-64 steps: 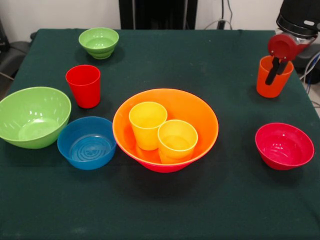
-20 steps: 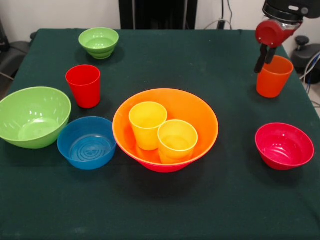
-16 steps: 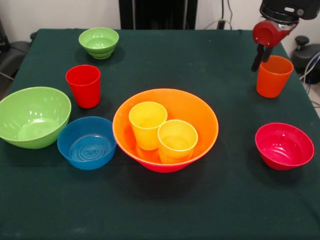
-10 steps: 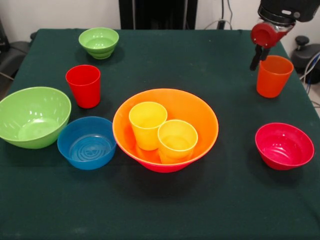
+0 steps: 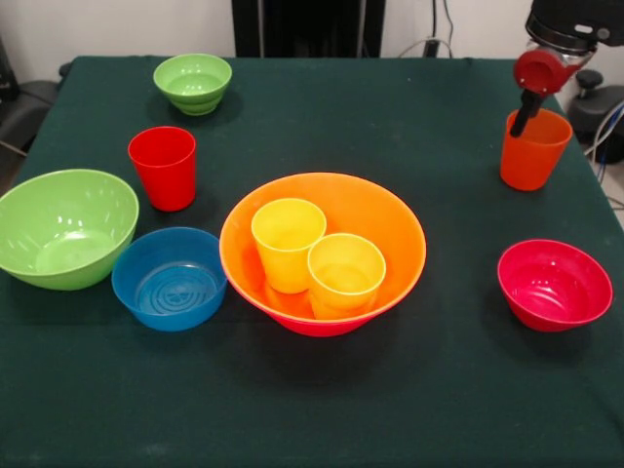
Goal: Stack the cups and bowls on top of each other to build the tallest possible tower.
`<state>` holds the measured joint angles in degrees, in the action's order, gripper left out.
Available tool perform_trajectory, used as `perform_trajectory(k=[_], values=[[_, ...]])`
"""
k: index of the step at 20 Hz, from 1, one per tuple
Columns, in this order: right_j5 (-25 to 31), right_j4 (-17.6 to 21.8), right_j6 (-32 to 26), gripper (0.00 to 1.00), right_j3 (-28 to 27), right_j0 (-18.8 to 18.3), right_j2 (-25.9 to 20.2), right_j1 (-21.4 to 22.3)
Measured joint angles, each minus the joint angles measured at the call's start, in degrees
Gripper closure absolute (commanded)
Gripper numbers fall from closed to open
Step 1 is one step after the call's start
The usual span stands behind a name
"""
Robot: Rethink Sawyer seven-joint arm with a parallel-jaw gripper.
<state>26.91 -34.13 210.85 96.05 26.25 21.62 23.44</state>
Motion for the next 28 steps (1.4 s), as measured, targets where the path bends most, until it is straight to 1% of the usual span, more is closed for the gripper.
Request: perform_trajectory(k=[3, 11, 16, 23, 28], values=[[-0.01, 0.0, 0.0, 0.0, -0.72, 0.65, 0.03, -0.38], [-0.13, -0.01, 0.0, 0.0, -1.08, 0.64, -0.04, -0.54], [-2.47, -0.01, 0.0, 0.0, -1.05, 0.11, -0.54, -0.66], [-6.72, -0.02, 0.0, 0.0, -1.07, -0.49, -0.72, -2.0], [-6.95, -0.02, 0.0, 0.0, -1.08, -0.48, -0.72, -2.03]])
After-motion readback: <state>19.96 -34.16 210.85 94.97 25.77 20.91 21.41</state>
